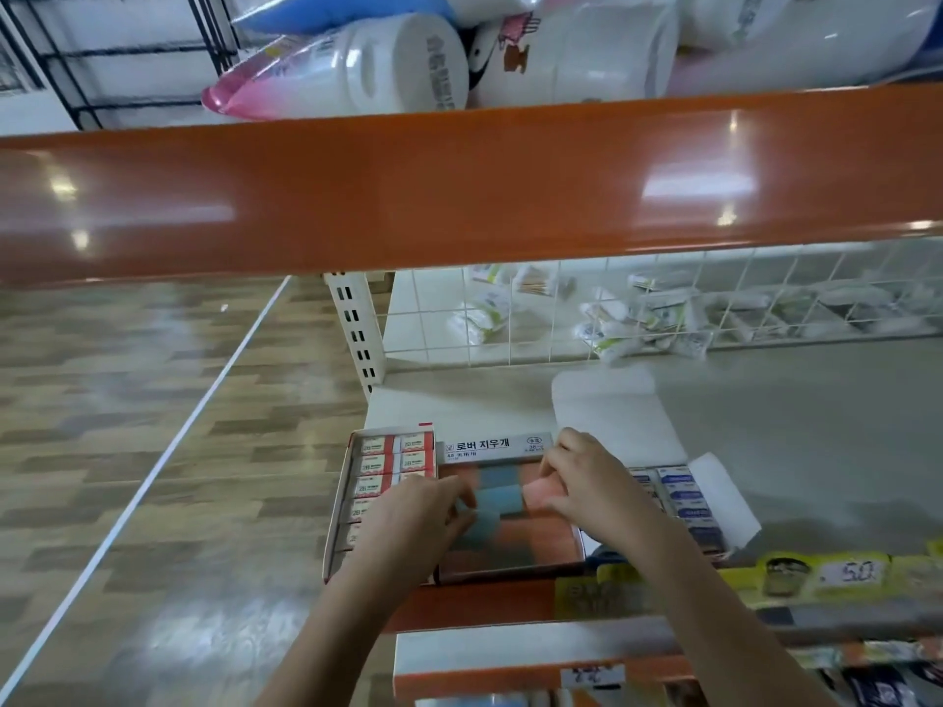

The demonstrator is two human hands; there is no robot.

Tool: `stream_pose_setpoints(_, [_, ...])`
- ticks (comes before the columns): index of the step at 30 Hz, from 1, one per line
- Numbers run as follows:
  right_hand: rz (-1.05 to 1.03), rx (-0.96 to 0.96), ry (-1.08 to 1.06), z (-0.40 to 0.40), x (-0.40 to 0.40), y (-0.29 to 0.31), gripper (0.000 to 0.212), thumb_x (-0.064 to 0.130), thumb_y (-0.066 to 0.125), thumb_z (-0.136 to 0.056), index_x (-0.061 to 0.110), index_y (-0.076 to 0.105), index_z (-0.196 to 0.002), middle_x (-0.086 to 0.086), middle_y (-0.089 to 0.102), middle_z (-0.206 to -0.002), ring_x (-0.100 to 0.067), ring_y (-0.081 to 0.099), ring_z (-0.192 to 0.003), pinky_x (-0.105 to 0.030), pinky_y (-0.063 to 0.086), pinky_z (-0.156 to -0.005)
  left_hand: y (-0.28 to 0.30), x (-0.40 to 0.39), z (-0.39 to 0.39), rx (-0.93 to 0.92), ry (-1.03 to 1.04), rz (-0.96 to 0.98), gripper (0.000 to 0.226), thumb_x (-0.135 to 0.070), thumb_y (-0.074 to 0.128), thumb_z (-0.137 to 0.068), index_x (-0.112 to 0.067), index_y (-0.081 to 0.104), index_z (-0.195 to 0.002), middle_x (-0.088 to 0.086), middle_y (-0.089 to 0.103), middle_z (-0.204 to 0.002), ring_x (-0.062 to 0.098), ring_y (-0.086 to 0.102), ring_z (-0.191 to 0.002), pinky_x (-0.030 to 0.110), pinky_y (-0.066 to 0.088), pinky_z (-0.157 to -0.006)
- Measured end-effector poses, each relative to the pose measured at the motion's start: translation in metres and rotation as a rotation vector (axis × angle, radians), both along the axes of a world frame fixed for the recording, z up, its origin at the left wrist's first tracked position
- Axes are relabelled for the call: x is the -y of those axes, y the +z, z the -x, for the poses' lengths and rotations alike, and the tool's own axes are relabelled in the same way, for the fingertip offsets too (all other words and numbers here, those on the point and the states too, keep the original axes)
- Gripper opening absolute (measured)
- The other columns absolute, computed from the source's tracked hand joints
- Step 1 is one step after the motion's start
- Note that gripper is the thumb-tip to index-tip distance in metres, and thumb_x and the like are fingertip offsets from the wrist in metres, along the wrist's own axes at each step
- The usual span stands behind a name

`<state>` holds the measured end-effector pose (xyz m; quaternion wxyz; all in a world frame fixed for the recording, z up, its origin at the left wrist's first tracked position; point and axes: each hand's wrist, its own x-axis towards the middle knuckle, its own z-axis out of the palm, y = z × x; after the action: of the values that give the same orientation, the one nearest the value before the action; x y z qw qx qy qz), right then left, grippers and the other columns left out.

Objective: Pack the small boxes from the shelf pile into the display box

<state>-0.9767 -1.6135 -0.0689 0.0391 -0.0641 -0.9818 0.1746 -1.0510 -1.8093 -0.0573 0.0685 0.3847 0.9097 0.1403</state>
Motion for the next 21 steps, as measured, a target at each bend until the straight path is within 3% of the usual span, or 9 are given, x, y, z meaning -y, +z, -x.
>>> stream_pose_setpoints(9, [-0.093, -0.078, 0.086, -0.006, 0.005, -0.012, 0.018, 0.034, 0.059, -0.087, 0.025, 0.056, -0.103, 0.010, 0.053, -0.109, -0.008, 0.040, -0.101, -0.022, 0.033, -0.088, -0.012, 0.001, -0.009, -0.136, 0.072, 0.004, 0.024, -0.040, 0.047, -0.094, -0.031, 0.057, -0.114, -0.009, 0.055, -0.116, 0.010, 0.048, -0.106, 0.021, 0.042, -0.080])
stream_pose_setpoints(15, [-0.093, -0.107, 0.096, -0.007, 0.004, -0.014, 0.017, 0.034, 0.059, -0.088, 0.025, 0.056, -0.102, 0.010, 0.054, -0.109, -0.008, 0.041, -0.101, -0.022, 0.033, -0.089, -0.013, -0.003, -0.016, -0.187, 0.070, 0.022, 0.028, -0.039, 0.049, -0.093, -0.031, 0.053, -0.120, -0.010, 0.051, -0.121, 0.009, 0.044, -0.110, 0.022, 0.041, -0.077])
stream_pose_setpoints(21, [-0.094, -0.100, 0.095, -0.007, 0.004, -0.013, 0.016, 0.032, 0.058, -0.088, 0.025, 0.056, -0.102, 0.010, 0.053, -0.109, -0.008, 0.040, -0.102, -0.021, 0.032, -0.087, -0.013, -0.013, -0.022, -0.161, -0.079, 0.060, 0.032, -0.041, 0.052, -0.092, -0.034, 0.052, -0.123, -0.009, 0.050, -0.120, 0.009, 0.043, -0.109, 0.021, 0.039, -0.073])
